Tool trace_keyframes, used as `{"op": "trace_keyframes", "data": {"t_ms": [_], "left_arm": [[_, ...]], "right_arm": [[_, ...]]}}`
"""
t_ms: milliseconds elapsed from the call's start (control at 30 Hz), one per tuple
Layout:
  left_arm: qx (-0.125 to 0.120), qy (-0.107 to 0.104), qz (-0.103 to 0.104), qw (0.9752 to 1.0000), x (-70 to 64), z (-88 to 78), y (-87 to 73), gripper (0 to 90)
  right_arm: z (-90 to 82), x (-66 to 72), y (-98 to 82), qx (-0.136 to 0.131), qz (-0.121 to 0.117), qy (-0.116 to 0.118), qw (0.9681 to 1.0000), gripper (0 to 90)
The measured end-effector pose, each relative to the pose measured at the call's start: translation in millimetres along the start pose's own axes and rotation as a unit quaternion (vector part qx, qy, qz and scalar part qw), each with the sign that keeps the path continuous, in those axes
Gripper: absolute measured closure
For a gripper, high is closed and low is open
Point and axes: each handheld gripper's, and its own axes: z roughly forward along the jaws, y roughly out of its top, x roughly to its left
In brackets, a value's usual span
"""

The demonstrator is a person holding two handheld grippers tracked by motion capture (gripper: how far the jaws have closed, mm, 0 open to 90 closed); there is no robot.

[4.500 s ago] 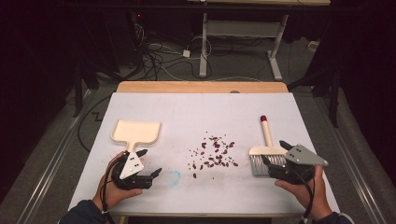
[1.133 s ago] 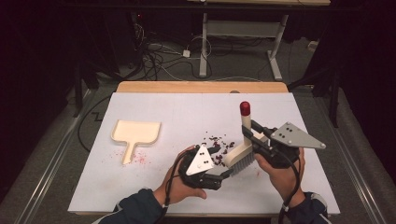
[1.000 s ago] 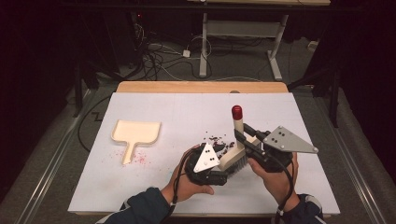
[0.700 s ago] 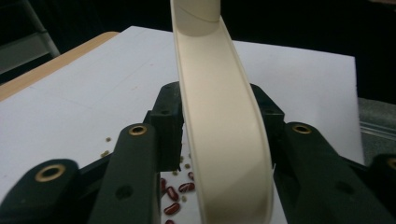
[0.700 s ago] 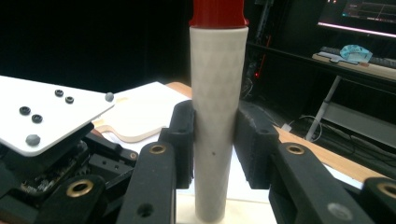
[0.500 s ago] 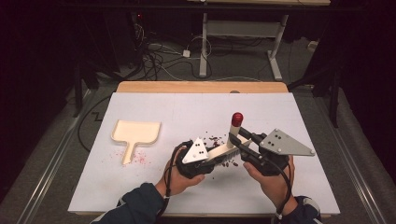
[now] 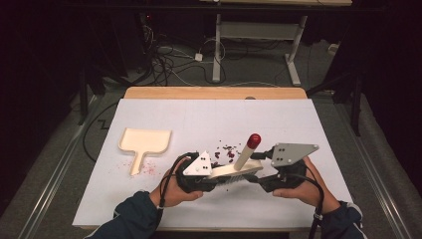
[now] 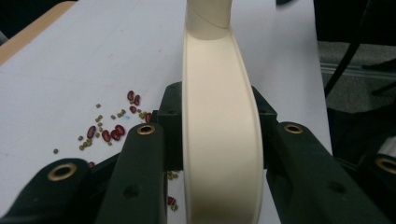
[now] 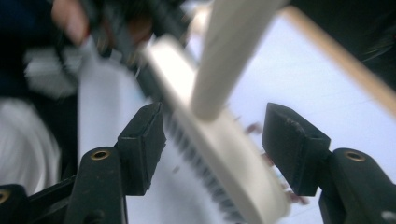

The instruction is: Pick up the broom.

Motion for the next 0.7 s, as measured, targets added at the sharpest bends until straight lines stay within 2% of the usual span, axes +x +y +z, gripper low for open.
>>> {"op": "trace_keyframes", "data": {"t_ms": [33,67,100,167,200,267,300,333,367,400,467,533,567,633,667,700], "left_arm": [[0.001,-0.007,0.004,1.0000,-1.0,-0.8,-0.7,65.7],[0.002,-0.014,0.009,0.9999,-2.1,-1.4,-1.5,65.7],[0.005,-0.020,0.014,0.9997,-3.3,-1.9,-2.1,65.7],[0.010,-0.030,0.024,0.9992,-5.7,-3.3,-2.9,65.7],[0.006,-0.042,0.027,0.9987,-7.1,-5.1,-3.9,65.7],[0.005,-0.047,0.027,0.9985,-7.1,-6.1,-4.2,65.6],[0.001,-0.055,0.027,0.9981,-6.6,-7.0,-4.9,65.6],[0.001,-0.063,0.029,0.9976,-6.6,-8.4,-6.0,65.6],[0.001,-0.063,0.029,0.9976,-6.6,-8.4,-6.0,65.6],[0.002,-0.061,0.030,0.9977,-7.0,-8.7,-6.4,65.6],[-0.004,-0.069,0.025,0.9973,-5.8,-9.7,-7.7,65.1],[-0.012,-0.065,0.021,0.9976,-4.0,-10.8,-8.6,61.3],[-0.015,-0.055,0.017,0.9982,-3.0,-10.9,-8.8,61.3],[-0.010,-0.031,0.017,0.9993,-2.6,-11.2,-9.3,50.2],[-0.009,-0.017,0.017,0.9997,-2.9,-11.6,-9.7,50.2],[-0.007,-0.006,0.018,0.9998,-2.9,-12.4,-10.6,43.3]], "right_arm": [[5.0,1.3,-1.6,0.010,-0.010,0.011,0.9998,37.2],[13.2,2.3,-4.7,0.025,-0.019,0.027,0.9992,39.9],[13.2,2.3,-4.7,0.025,-0.019,0.027,0.9992,39.9],[23.9,1.7,-9.4,0.040,-0.020,0.031,0.9985,41.5],[27.1,1.3,-10.9,0.038,-0.018,0.044,0.9981,42.1],[33.4,2.5,-13.2,0.035,-0.010,0.065,0.9972,44.2],[36.8,3.3,-14.1,0.039,-0.012,0.076,0.9963,45.1],[39.2,4.6,-14.8,0.041,-0.015,0.087,0.9953,49.7],[39.2,4.6,-14.8,0.041,-0.015,0.087,0.9953,49.7],[42.5,5.4,-16.1,0.029,-0.011,0.115,0.9928,56.5],[43.5,6.1,-15.5,0.024,-0.016,0.119,0.9925,61.5],[44.3,6.3,-14.6,0.021,-0.021,0.120,0.9923,65.7],[44.3,6.3,-14.6,0.021,-0.021,0.120,0.9923,65.7],[44.2,7.9,-11.5,0.032,-0.026,0.103,0.9938,67.4],[44.2,7.9,-11.5,0.032,-0.026,0.103,0.9938,67.4],[43.7,6.9,-10.5,0.034,-0.030,0.096,0.9944,67.4]]}}
